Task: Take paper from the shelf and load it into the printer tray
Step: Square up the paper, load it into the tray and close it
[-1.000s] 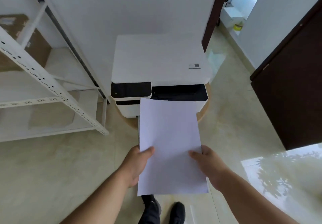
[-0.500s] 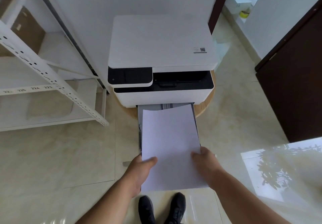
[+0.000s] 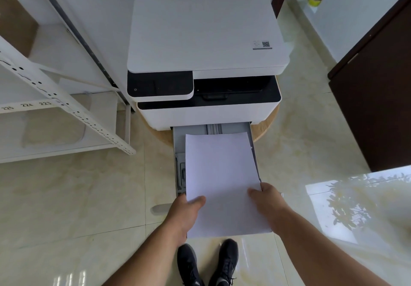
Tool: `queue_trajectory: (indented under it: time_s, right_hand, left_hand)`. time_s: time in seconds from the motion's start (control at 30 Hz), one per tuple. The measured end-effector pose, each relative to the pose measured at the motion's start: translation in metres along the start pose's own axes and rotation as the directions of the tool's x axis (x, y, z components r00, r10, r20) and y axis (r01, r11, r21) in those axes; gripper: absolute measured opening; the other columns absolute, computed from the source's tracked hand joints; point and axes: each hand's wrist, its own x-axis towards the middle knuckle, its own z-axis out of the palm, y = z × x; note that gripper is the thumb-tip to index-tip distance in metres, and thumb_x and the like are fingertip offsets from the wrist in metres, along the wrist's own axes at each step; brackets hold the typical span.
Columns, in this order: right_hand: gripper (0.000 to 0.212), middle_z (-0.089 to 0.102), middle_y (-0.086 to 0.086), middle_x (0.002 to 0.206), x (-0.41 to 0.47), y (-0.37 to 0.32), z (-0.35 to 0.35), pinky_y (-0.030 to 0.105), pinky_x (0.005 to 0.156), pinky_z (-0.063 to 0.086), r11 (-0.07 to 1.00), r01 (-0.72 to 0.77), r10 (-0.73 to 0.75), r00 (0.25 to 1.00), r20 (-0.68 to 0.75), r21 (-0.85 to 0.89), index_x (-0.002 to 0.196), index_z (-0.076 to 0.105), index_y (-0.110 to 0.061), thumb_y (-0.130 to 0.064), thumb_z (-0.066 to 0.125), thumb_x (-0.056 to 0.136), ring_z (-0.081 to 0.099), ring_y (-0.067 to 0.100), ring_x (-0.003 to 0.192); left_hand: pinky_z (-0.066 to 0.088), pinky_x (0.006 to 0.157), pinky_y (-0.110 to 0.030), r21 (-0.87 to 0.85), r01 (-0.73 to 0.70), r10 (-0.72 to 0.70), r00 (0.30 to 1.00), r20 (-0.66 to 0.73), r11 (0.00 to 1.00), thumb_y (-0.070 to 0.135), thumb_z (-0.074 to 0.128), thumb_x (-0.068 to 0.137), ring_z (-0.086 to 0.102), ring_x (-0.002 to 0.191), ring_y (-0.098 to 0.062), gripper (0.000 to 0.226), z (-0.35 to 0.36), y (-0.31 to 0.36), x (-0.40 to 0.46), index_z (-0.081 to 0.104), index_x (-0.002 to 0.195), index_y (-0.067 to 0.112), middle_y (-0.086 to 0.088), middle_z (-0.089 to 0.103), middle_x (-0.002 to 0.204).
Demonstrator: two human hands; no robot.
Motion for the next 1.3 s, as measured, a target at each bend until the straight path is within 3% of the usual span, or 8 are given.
queue_trajectory:
  time_s: [0.13, 0.3, 0.5, 0.73, 0.87, 1.0, 1.13, 1.3]
  right_hand:
    - [0.017, 0.076, 0.012, 0.105, -0.001, 0.01, -0.009, 0.047, 0.09, 0.06, 0.999, -0.02, 0.02, 1.0, -0.006, 0.047, 0.106, 0.071, -0.015, -0.023, 0.059, 0.099, 0.072, 0.035, 0.095]
    - [0.013, 0.069, 0.014, 0.111, -0.018, 0.027, -0.018, 0.035, 0.068, 0.059, 0.989, -0.057, 0.053, 0.998, 0.034, 0.137, 0.105, 0.069, -0.013, -0.01, 0.056, 0.101, 0.066, 0.03, 0.096]
    - [0.026, 0.065, 0.01, 0.101, -0.03, 0.039, -0.011, 0.035, 0.063, 0.055, 0.999, -0.038, 0.036, 0.998, 0.05, 0.037, 0.115, 0.064, -0.01, -0.008, 0.043, 0.099, 0.066, 0.026, 0.082]
    - [0.029, 0.065, 0.013, 0.081, -0.029, 0.035, -0.003, 0.026, 0.049, 0.041, 0.997, -0.064, 0.067, 0.996, 0.063, -0.052, 0.107, 0.061, -0.006, -0.002, 0.036, 0.093, 0.057, 0.022, 0.057]
    - [0.032, 0.063, 0.013, 0.077, -0.027, 0.03, -0.002, 0.026, 0.05, 0.041, 0.994, -0.094, 0.097, 0.994, 0.052, -0.05, 0.103, 0.064, -0.004, 0.0, 0.035, 0.09, 0.053, 0.021, 0.056]
    - [0.033, 0.064, 0.013, 0.075, -0.026, 0.026, 0.0, 0.027, 0.051, 0.043, 0.993, -0.113, 0.114, 0.992, 0.044, -0.019, 0.102, 0.066, -0.003, 0.001, 0.035, 0.09, 0.054, 0.022, 0.058]
    - [0.034, 0.065, 0.012, 0.076, -0.022, 0.022, 0.002, 0.026, 0.05, 0.044, 0.993, -0.113, 0.113, 0.992, 0.047, 0.011, 0.104, 0.066, -0.003, 0.001, 0.035, 0.091, 0.057, 0.023, 0.06]
    - [0.028, 0.062, 0.012, 0.077, -0.016, 0.022, 0.002, 0.026, 0.05, 0.042, 0.993, -0.108, 0.107, 0.994, 0.016, 0.057, 0.104, 0.066, -0.003, -0.002, 0.04, 0.093, 0.056, 0.024, 0.061]
  left_hand:
    - [0.041, 0.116, -0.049, -0.045, 0.045, -0.045, 0.999, -0.01, 0.998, 0.041, 0.075, 0.084, 0.06, 0.126, -0.022, 0.049, 0.005, -0.003, 0.005, 0.064, 0.129, 0.024, 0.007, 0.068, 0.131]
    - [0.041, 0.116, -0.054, -0.088, 0.103, -0.102, 0.995, 0.013, 0.991, 0.035, 0.075, 0.092, 0.056, 0.127, -0.022, 0.02, 0.007, -0.008, 0.009, 0.063, 0.107, 0.028, 0.007, 0.066, 0.124]
    - [0.049, 0.11, -0.053, -0.113, 0.101, -0.102, 0.995, 0.0, 0.988, 0.029, 0.075, 0.093, 0.062, 0.118, -0.026, 0.01, 0.01, -0.006, 0.006, 0.066, 0.098, 0.027, 0.0, 0.069, 0.125]
    - [0.046, 0.112, -0.052, -0.105, 0.122, -0.123, 0.992, -0.006, 0.987, 0.033, 0.077, 0.091, 0.06, 0.124, -0.028, 0.012, 0.008, -0.002, 0.001, 0.067, 0.095, 0.028, -0.001, 0.068, 0.126]
    - [0.045, 0.112, -0.052, -0.108, 0.138, -0.14, 0.99, -0.014, 0.985, 0.039, 0.078, 0.087, 0.063, 0.121, -0.025, 0.032, 0.008, -0.007, -0.002, 0.069, 0.116, 0.027, 0.006, 0.071, 0.123]
    - [0.065, 0.078, -0.043, -0.115, 0.125, -0.121, 0.992, 0.042, 0.985, 0.02, 0.066, 0.098, 0.073, 0.107, -0.029, 0.024, 0.004, -0.016, -0.011, 0.068, 0.121, 0.019, -0.005, 0.075, 0.12]
    - [0.061, 0.063, -0.035, -0.029, 0.123, -0.121, 0.99, 0.068, 0.992, 0.015, 0.054, 0.101, 0.081, 0.086, -0.029, 0.023, 0.001, -0.021, -0.018, 0.062, 0.122, 0.021, -0.009, 0.071, 0.122]
    - [0.055, 0.053, -0.029, -0.01, 0.106, -0.105, 0.992, 0.075, 0.994, 0.014, 0.051, 0.103, 0.076, 0.067, -0.022, 0.022, 0.002, -0.017, -0.015, 0.061, 0.122, 0.017, -0.012, 0.071, 0.119]
